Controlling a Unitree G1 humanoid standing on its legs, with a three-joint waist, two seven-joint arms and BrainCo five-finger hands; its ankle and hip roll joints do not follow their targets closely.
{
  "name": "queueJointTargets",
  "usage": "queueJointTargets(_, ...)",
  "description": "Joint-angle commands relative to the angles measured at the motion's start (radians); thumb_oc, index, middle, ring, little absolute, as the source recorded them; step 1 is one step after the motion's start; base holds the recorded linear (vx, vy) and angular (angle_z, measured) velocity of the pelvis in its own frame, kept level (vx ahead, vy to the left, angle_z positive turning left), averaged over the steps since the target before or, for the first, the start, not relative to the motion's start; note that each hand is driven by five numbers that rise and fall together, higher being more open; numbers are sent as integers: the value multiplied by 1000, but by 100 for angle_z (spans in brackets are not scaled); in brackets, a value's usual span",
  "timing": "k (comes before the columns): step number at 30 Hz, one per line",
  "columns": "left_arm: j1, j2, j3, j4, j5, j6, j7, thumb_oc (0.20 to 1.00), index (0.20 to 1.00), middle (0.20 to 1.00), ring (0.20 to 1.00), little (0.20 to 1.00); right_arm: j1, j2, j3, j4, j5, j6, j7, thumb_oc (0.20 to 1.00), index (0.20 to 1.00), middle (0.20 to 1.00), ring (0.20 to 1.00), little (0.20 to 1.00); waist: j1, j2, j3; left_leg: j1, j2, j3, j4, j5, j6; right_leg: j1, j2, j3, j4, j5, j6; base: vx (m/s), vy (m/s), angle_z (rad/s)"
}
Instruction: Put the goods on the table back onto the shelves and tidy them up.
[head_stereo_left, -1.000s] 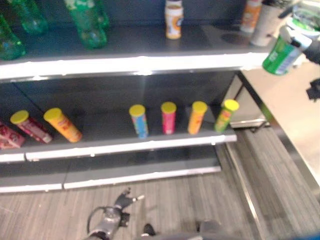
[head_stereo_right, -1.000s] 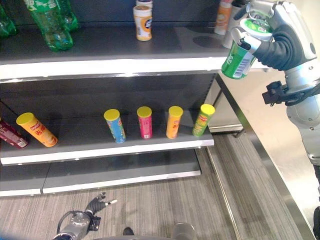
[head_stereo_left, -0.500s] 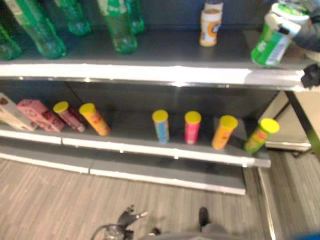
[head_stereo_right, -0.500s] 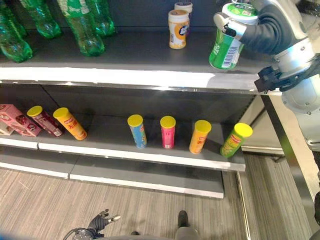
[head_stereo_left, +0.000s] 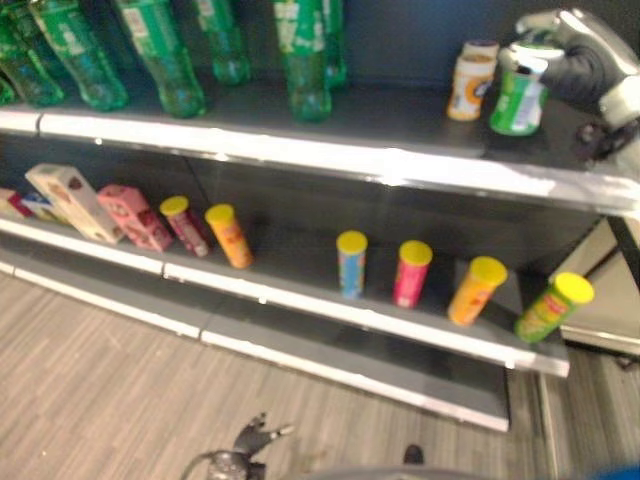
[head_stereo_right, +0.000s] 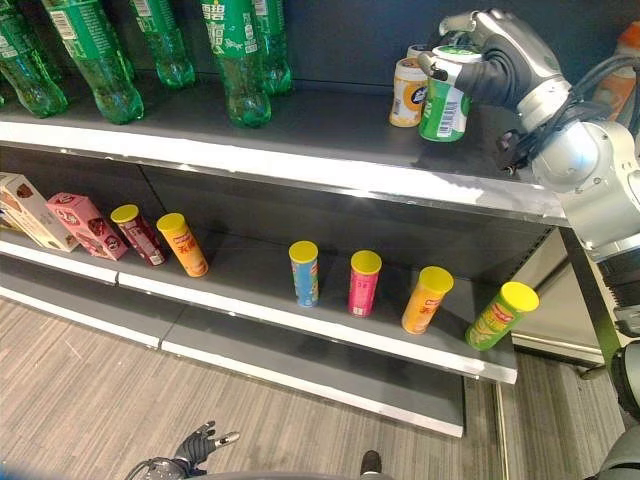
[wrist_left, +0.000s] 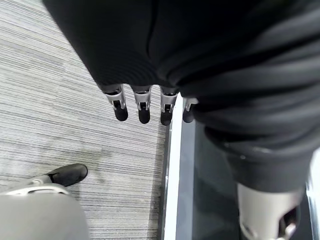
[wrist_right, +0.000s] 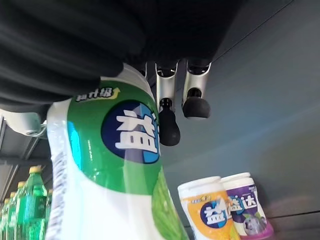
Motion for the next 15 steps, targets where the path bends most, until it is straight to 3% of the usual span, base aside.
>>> queueJointTargets(1, -45, 62, -62, 34, -39, -21, 3, 1000, 1000, 1000, 1000, 1000, -122, 24, 36, 73, -15, 2, -23, 200, 200, 200, 200, 200, 11, -47, -30, -27, 13, 110, 16, 38, -87, 152, -26, -64, 12, -162, 54, 0, 0, 0)
queueJointTargets(15, -45, 50, -52, 44, -15, -13, 11, 1000, 1000, 1000, 1000, 1000, 9, 55, -35, 12, -163, 23, -51, 200, 200, 200, 200, 200, -3, -33, -34, -10, 18, 122, 12, 29, -81, 156, -24, -62, 12, -162, 53, 0, 0, 0)
